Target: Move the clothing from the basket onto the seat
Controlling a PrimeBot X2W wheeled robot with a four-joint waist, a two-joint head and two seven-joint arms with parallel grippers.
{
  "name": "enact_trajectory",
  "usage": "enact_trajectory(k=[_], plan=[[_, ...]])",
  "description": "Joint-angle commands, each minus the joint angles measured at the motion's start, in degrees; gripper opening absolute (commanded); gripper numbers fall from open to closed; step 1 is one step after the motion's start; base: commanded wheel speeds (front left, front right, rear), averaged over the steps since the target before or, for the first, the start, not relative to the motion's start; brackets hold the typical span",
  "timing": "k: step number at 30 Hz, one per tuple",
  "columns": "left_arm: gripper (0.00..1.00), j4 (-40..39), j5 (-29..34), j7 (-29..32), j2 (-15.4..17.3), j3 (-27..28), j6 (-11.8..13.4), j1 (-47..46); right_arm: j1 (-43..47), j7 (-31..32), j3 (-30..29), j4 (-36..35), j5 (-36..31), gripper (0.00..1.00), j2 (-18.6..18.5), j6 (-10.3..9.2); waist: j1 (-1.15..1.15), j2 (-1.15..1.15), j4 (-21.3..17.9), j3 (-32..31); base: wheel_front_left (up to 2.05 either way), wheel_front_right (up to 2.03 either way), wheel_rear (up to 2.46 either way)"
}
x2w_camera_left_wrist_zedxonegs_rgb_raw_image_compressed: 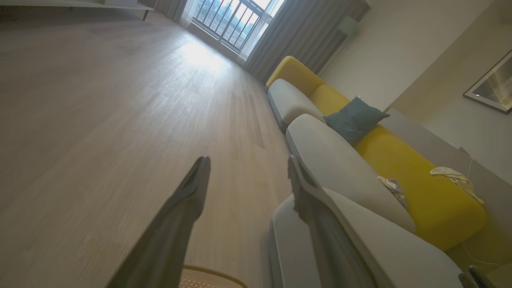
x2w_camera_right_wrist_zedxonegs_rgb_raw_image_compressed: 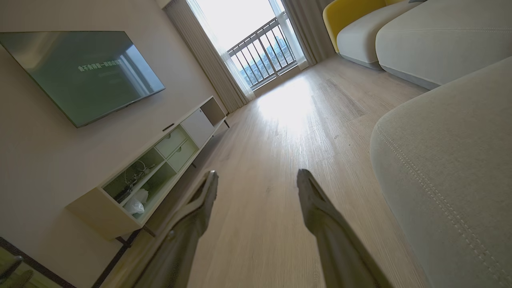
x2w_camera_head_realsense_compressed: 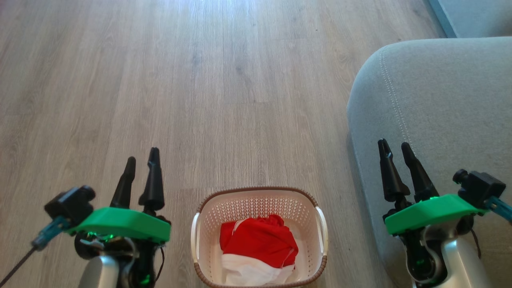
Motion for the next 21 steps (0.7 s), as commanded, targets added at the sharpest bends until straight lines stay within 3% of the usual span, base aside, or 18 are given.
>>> enact_trajectory(k=[1, 5, 6, 12, 21], plan=[[1.00, -2.8, 2.6, -0.7, 1.0, -0.1, 1.1, -2.9, -2.9, -1.0, 1.2, -2.1, -1.8, 1.00, -0.5, 0.00, 0.00, 0.00, -0.1, -0.1, 0.00, 0.00, 0.00], [1.00, -2.9, 6.8, -1.4, 3.1, -3.9, 4.7, -3.2, -2.8, -1.7, 1.7, -1.2, -3.0, 1.00, -0.6, 0.00, 0.00, 0.00, -0.2, -0.2, 0.00, 0.00, 0.00], [1.00, -2.8, 8.7, -1.8, 4.3, -6.1, 7.1, -3.6, -2.7, -2.0, 2.1, -0.5, -3.8, 1.00, -0.6, 0.00, 0.00, 0.00, -0.3, -0.2, 0.00, 0.00, 0.00], [1.00, -1.7, 12.7, -2.8, 7.5, -12.5, 14.3, -4.6, -2.8, -3.0, 2.9, 2.1, -6.5, 1.00, -0.6, 0.00, 0.00, 0.00, -0.3, -0.4, 0.00, 0.00, 0.00], [1.00, -0.9, 17.3, -4.3, 10.0, -18.1, 21.3, -6.1, -3.5, -4.5, 4.1, 6.2, -9.6, 1.00, -0.6, 0.00, 0.00, 0.00, -0.3, -0.6, 0.00, 0.00, 0.00]])
